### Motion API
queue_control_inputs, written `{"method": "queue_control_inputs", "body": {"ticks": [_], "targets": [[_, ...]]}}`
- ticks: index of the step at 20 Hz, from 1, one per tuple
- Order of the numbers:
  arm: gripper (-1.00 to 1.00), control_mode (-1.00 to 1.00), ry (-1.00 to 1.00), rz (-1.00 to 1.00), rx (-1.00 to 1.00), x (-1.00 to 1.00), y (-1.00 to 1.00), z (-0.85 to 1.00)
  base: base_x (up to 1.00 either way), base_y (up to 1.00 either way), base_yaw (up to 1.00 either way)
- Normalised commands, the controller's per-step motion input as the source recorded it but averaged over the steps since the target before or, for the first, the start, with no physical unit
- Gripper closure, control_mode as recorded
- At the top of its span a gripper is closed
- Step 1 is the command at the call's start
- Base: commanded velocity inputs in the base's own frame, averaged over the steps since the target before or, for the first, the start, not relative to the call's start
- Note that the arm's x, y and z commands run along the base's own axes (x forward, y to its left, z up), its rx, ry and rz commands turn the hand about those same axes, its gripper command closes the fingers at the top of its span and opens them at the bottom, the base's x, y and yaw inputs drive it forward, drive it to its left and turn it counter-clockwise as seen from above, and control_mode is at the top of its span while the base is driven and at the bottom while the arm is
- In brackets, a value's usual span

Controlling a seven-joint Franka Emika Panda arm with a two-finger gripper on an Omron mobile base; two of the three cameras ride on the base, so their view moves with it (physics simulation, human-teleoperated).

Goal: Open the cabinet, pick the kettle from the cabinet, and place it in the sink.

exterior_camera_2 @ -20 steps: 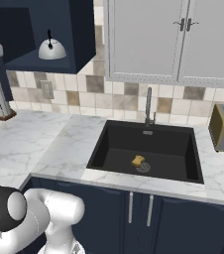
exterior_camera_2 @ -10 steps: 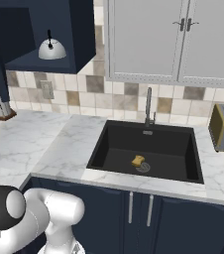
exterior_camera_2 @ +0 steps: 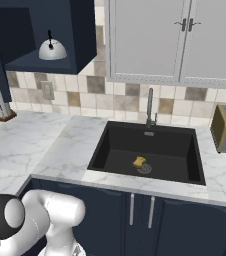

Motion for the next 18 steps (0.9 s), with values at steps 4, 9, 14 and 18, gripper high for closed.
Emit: {"method": "queue_control_inputs", "body": {"ticks": [4, 9, 14, 18], "targets": [[-1.0, -1.0, -0.01, 0.0, 0.03, -0.46, -0.04, 0.0, 0.0, 0.0, 0.0], [-1.0, -1.0, 0.0, 0.01, 0.12, -0.36, -0.28, 0.0, 0.0, 0.0, 0.0], [-1.0, -1.0, -0.02, 0.12, 0.23, -0.2, -0.48, 0.0, 0.0, 0.0, 0.0], [-1.0, -1.0, -0.02, 0.17, 0.33, -0.11, -0.51, 0.0, 0.0, 0.0, 0.0]]}}
